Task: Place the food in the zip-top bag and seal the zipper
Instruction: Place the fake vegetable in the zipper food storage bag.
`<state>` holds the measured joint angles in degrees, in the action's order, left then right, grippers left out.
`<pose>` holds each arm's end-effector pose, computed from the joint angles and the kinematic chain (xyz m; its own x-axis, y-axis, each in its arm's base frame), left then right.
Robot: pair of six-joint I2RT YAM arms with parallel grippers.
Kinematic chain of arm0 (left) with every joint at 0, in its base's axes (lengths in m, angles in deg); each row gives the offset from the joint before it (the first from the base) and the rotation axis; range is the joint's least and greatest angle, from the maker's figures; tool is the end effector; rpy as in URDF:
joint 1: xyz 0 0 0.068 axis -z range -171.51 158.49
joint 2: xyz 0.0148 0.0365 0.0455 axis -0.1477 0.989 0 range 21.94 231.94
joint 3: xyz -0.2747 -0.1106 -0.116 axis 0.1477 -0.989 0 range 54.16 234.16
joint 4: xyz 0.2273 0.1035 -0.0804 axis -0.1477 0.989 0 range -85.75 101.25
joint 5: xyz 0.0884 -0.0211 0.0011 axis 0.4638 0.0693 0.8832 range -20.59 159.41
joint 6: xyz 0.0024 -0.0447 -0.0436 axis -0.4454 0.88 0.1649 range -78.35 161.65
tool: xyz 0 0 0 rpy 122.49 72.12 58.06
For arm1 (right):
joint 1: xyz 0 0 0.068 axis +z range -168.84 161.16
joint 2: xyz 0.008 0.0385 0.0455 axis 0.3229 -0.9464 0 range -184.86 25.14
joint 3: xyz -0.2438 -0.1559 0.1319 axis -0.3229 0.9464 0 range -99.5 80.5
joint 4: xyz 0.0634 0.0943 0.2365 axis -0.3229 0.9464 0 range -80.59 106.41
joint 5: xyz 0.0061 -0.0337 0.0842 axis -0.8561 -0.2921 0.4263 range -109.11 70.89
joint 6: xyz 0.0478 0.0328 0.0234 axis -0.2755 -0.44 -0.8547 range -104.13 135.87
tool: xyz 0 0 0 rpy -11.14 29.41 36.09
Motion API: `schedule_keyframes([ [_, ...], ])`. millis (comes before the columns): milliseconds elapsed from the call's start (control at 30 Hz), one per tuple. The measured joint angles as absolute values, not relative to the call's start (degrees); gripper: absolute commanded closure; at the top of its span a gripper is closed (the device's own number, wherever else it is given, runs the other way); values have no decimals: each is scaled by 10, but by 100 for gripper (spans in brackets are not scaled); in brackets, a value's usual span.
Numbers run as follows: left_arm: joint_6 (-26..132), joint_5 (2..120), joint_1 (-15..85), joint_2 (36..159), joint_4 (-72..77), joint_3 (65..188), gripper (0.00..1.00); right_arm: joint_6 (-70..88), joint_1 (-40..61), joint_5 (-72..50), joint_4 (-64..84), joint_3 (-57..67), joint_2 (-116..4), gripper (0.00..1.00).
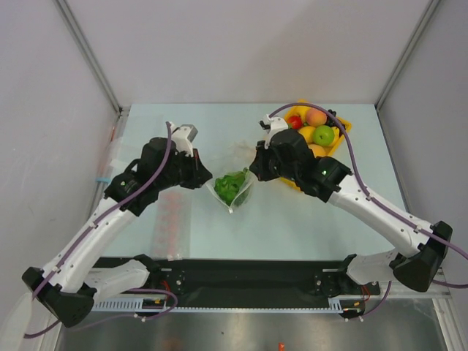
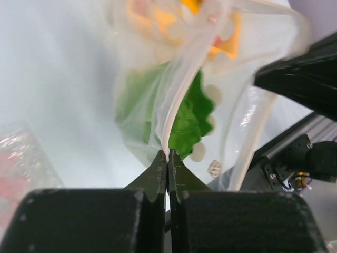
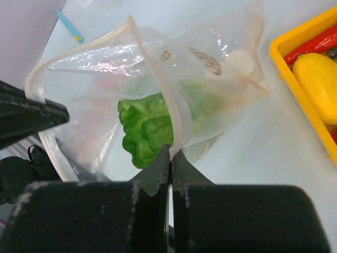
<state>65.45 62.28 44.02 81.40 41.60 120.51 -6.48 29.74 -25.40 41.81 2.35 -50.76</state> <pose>0.1623 -0.1232 0.4086 -0.6453 -0.0312 -0.7633 0.4408 0.8008 -0.4055 0.1976 0.2160 0.4233 -0.5670 -0.0714 -0.8206 -0.5050 0.8171 0.2779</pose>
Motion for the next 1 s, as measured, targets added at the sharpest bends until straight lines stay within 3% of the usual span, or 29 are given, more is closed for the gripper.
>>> schedule_keyframes([
  [200, 648, 596, 398, 800, 445, 1209, 100, -65, 313, -245, 409, 26, -521, 100],
  [467, 688, 525, 448, 846, 375, 1210, 100, -61, 307, -269, 442, 23, -515, 100],
  [667, 686, 562, 380, 779, 399, 1217, 100, -61, 305, -279, 428, -5, -470, 100],
  [933, 684, 587, 361, 759, 416, 1266, 100, -64, 330, -217, 381, -7, -569, 100],
  [1000, 686, 587, 361, 764, 401, 1252, 100, -65, 322, -209, 380, 7, -570, 93],
])
